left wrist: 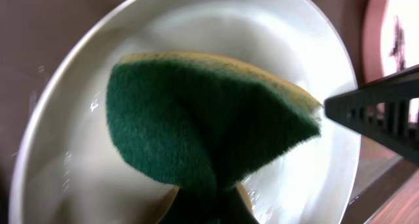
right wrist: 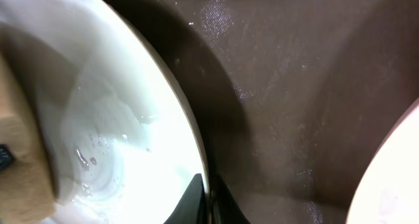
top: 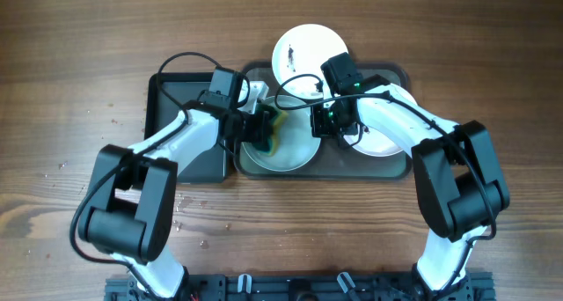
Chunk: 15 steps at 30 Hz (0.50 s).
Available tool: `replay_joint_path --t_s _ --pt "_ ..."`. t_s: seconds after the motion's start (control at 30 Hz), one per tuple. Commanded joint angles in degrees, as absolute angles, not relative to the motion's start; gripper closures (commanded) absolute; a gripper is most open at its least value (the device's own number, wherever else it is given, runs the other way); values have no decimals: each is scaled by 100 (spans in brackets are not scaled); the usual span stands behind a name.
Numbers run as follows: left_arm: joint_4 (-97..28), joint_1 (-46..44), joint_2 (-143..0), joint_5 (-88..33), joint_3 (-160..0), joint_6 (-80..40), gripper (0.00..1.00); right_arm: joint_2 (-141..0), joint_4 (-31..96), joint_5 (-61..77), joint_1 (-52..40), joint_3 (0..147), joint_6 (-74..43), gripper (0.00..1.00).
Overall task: Clean dirty plates on tray and stack at the side
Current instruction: 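Scrub the plate rim area with the sponge in the left gripper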
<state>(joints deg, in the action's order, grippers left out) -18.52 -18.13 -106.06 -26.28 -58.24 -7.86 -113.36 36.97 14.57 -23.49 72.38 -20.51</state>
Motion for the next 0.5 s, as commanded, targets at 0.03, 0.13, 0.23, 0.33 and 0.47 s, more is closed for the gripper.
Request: replay_joint_path --t_s 0.03,0.13,0.23,0.33,0.47 --pt "-1184 -1782 -10807 -3680 -5795 -633 96 -11399 3691 1549 -2392 7290 -1966 96" --pt "-607 -1789 -10807 -3861 -5798 -878 96 -11399 3691 1549 -2392 7290 -1966 96" --pt "-67 -1787 -10805 -3887 -5798 -1181 96 -11399 3695 1549 -2394 7290 -1964 96" --pt "228 -1754 -10718 -3922 -5848 -1452 96 -11399 3695 1546 -2392 7290 -1955 96" --pt "198 -1728 -10348 -3911 -5922 -1551 96 -11399 3706 1546 -2392 7290 -1951 96"
